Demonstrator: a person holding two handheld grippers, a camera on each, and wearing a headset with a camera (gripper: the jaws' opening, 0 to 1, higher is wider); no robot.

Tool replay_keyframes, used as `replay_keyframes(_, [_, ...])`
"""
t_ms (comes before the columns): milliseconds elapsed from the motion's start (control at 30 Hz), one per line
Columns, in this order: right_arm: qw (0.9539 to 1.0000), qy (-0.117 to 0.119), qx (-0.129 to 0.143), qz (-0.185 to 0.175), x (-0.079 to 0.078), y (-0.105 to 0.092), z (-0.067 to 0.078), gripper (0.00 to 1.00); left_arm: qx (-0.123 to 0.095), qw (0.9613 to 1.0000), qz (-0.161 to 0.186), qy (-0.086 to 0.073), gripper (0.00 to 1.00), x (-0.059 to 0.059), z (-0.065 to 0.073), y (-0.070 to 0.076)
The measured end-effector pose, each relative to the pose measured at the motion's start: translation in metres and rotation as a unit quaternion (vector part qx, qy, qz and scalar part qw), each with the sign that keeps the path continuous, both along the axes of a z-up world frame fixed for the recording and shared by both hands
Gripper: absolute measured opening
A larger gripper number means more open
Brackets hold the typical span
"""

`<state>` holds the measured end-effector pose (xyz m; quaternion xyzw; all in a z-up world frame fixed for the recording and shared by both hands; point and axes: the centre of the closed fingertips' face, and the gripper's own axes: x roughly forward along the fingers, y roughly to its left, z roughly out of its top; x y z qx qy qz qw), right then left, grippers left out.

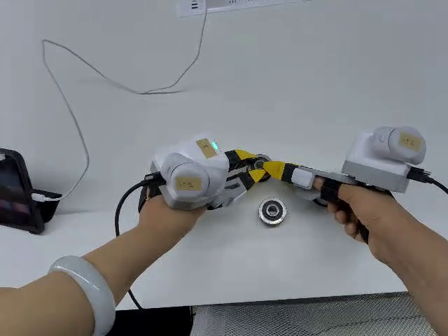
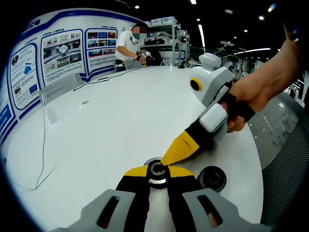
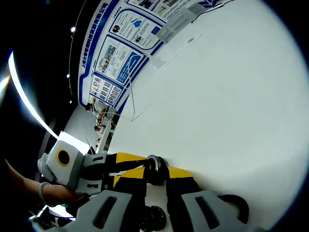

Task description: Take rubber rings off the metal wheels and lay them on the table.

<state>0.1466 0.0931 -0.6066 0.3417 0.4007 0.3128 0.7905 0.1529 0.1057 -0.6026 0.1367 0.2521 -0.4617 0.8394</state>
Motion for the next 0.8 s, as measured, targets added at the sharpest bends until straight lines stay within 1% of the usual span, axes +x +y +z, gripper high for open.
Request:
replay_keyframes(200, [1.0, -0.001, 0.003, 0.002, -0.0013, 0.0004, 0.0021, 0.16, 0.0, 1.0, 0.0, 0.0, 0.14, 0.0003, 0.0001, -0.0001])
replay_keyframes(267, [0.9999, 0.004, 0.01, 0.001, -0.0012, 0.0007, 0.001, 0.17, 0.0, 1.0, 0.0, 0.0, 0.14, 0.0004, 0.0001, -0.0002])
replay_keyframes(433, [0.9999, 0.006, 0.014, -0.002, -0.0011, 0.001, 0.0007, 0.17, 0.0, 1.0, 0.001, 0.001, 0.14, 0.0004, -0.0001, 0.0001])
replay_keyframes(500, [0.9998, 0.011, 0.019, -0.004, -0.0014, 0.0013, 0.0012, 0.17, 0.0, 1.0, 0.001, 0.001, 0.14, 0.0004, -0.0003, 0.0002])
replay_keyframes(800, [0.9999, 0.004, 0.015, 0.002, -0.0037, -0.0005, 0.0051, 0.17, 0.002, 1.0, 0.0, 0.0, 0.14, 0.0001, -0.0002, 0.0002])
